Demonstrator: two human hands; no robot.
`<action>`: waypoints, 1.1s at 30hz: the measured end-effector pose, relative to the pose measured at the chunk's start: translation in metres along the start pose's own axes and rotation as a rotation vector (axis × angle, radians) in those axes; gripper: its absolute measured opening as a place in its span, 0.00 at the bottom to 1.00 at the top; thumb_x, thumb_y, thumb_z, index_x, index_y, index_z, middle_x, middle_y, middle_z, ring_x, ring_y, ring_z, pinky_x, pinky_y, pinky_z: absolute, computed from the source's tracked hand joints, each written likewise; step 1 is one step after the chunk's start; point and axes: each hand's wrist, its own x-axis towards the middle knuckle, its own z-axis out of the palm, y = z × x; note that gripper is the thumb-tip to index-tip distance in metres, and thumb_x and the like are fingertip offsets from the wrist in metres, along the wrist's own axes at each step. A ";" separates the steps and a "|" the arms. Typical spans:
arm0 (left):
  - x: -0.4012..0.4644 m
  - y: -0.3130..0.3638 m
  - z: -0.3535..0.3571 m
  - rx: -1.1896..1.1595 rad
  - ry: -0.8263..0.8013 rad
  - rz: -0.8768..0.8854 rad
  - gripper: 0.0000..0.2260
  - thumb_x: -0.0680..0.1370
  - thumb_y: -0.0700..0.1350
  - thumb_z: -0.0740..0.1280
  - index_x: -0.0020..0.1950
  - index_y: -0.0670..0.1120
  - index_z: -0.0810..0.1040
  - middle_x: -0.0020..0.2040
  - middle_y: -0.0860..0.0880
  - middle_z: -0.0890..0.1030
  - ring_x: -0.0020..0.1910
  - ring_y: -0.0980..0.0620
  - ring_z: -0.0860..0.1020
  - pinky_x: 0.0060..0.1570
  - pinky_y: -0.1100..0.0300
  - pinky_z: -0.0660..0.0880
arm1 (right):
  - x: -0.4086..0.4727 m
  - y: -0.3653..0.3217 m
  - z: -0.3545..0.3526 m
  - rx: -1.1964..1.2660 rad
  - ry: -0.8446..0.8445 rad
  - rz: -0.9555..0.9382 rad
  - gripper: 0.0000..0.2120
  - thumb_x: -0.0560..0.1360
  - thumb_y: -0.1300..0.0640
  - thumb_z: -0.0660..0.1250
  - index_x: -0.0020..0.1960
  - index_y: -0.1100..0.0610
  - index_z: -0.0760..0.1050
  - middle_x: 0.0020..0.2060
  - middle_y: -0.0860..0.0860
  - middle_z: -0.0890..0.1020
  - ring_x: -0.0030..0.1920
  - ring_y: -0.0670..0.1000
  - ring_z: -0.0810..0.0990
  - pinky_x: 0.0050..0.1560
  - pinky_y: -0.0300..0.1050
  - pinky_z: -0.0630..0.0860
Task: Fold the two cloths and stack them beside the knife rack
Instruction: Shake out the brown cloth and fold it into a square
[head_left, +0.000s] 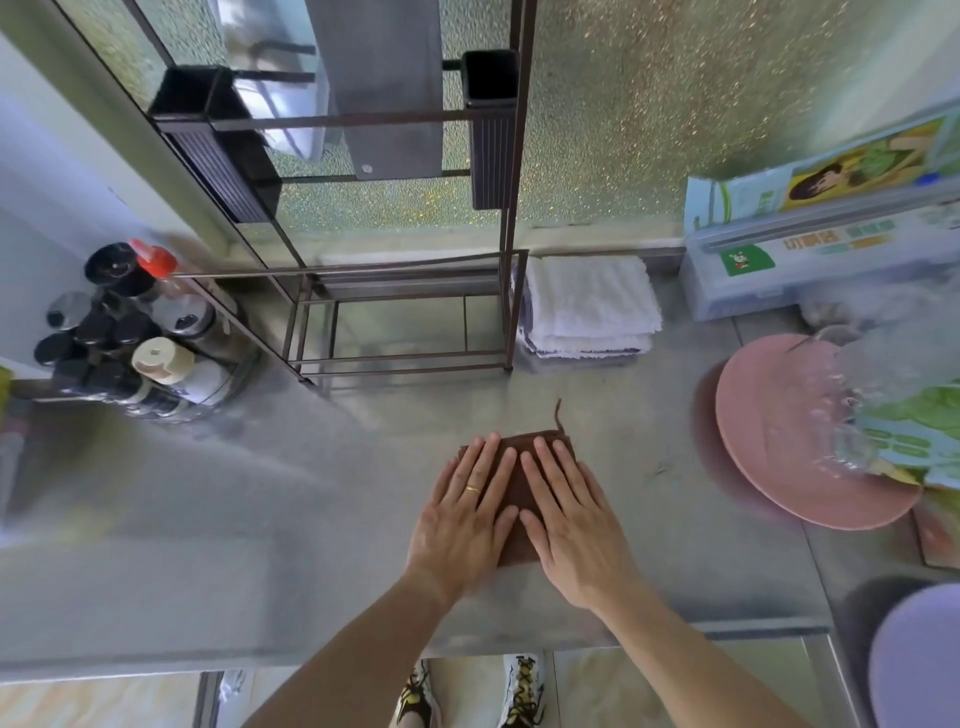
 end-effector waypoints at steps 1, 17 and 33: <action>0.001 0.000 0.000 0.007 -0.002 0.008 0.28 0.85 0.57 0.44 0.82 0.48 0.43 0.83 0.46 0.43 0.82 0.48 0.42 0.79 0.46 0.52 | 0.001 0.000 0.001 -0.009 0.000 0.002 0.29 0.83 0.44 0.47 0.80 0.54 0.49 0.81 0.53 0.52 0.80 0.52 0.46 0.78 0.55 0.55; -0.049 -0.009 -0.019 -0.126 0.084 0.225 0.16 0.73 0.52 0.69 0.58 0.48 0.80 0.63 0.48 0.80 0.66 0.48 0.76 0.59 0.53 0.78 | -0.034 0.029 -0.033 0.139 -0.021 -0.114 0.22 0.69 0.54 0.68 0.63 0.51 0.74 0.74 0.48 0.69 0.76 0.49 0.63 0.70 0.48 0.71; 0.036 -0.009 -0.051 -0.821 0.282 -0.609 0.06 0.83 0.48 0.61 0.59 0.52 0.72 0.42 0.51 0.80 0.40 0.48 0.79 0.40 0.57 0.69 | 0.056 0.022 -0.061 0.688 -0.093 0.538 0.21 0.72 0.37 0.68 0.55 0.51 0.76 0.46 0.47 0.82 0.50 0.51 0.80 0.52 0.48 0.75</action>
